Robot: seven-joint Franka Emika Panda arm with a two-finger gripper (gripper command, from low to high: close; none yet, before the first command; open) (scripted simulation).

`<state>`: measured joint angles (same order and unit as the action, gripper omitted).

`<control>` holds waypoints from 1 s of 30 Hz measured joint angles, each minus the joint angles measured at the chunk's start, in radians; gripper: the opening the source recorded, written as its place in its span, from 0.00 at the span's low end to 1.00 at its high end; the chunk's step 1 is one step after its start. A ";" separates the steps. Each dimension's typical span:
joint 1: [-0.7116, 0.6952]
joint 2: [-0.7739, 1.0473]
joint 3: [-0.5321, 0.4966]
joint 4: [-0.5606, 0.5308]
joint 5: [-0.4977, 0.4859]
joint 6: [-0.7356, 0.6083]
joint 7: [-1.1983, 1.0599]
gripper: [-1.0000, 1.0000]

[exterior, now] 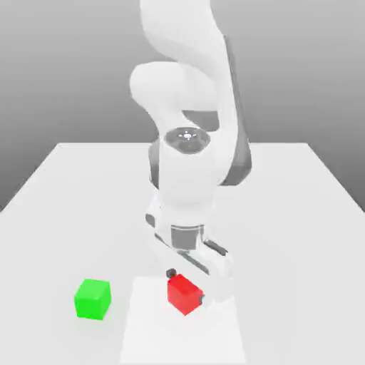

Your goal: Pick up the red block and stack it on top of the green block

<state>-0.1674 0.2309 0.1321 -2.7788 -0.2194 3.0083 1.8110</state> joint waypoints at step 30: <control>-0.091 -0.257 0.096 -0.031 0.236 -0.222 -0.072 0.00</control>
<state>-0.2580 -0.0262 0.2276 -2.8100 0.0162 2.7862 1.7389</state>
